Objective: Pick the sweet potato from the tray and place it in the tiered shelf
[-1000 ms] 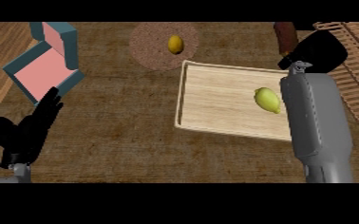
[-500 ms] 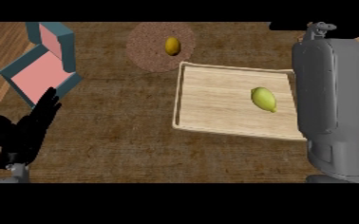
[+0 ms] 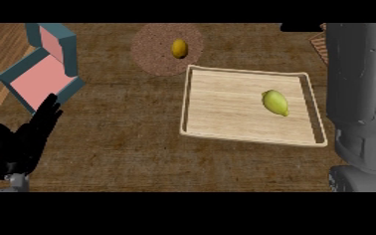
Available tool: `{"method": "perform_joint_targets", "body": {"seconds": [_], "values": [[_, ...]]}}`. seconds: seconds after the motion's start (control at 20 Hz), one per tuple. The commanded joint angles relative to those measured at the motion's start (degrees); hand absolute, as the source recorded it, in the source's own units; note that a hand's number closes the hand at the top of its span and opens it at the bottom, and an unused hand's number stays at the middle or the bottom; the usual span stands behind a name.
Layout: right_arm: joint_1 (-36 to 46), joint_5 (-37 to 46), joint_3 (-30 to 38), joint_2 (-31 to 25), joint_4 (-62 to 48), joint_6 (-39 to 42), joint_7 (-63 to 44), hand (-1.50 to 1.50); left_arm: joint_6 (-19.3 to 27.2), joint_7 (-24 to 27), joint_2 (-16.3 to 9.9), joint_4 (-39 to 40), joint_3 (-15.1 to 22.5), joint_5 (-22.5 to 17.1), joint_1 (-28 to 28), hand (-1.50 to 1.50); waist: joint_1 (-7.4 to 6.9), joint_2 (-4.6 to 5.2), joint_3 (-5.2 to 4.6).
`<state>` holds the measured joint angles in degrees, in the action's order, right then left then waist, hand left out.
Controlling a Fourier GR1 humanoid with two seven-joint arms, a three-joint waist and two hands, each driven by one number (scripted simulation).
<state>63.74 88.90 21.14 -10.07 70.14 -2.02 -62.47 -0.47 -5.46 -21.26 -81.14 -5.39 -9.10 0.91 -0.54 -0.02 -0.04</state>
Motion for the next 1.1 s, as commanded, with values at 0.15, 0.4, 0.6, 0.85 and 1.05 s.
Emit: {"method": "perform_joint_targets", "body": {"seconds": [0.15, 0.4, 0.6, 0.85, 1.05], "values": [[7.02, 6.97, 0.56, -5.89, -4.43, 9.93, -7.10, 1.50, -1.46, 1.98, -1.14, 2.98, -2.11, -0.23, -1.43, 0.00, 0.22, 0.00, -0.05], [9.11, 5.71, 4.27, -11.02, -10.30, 10.22, -3.14, 1.50, -0.03, 1.41, 1.34, 1.24, 0.45, 2.13, 0.24, 0.00, -0.20, 0.10, 0.00], [11.19, 5.40, 4.83, -12.68, -13.28, 9.71, -2.54, 1.50, -0.45, -2.30, 0.29, -0.62, -1.40, 0.34, -2.64, 0.00, -0.20, 0.10, 0.02], [6.67, 6.45, 6.59, -17.43, -17.00, 6.14, 0.27, 1.50, 1.87, 0.94, 4.19, -0.52, 1.45, 3.80, 0.69, 0.00, 0.06, 0.15, 0.03], [6.95, 7.07, 7.17, -20.65, -23.21, 4.59, 1.30, 1.50, -2.89, -1.14, 0.54, -3.47, -1.22, 0.28, 1.70, 0.00, -0.69, 0.21, 0.05]]}}
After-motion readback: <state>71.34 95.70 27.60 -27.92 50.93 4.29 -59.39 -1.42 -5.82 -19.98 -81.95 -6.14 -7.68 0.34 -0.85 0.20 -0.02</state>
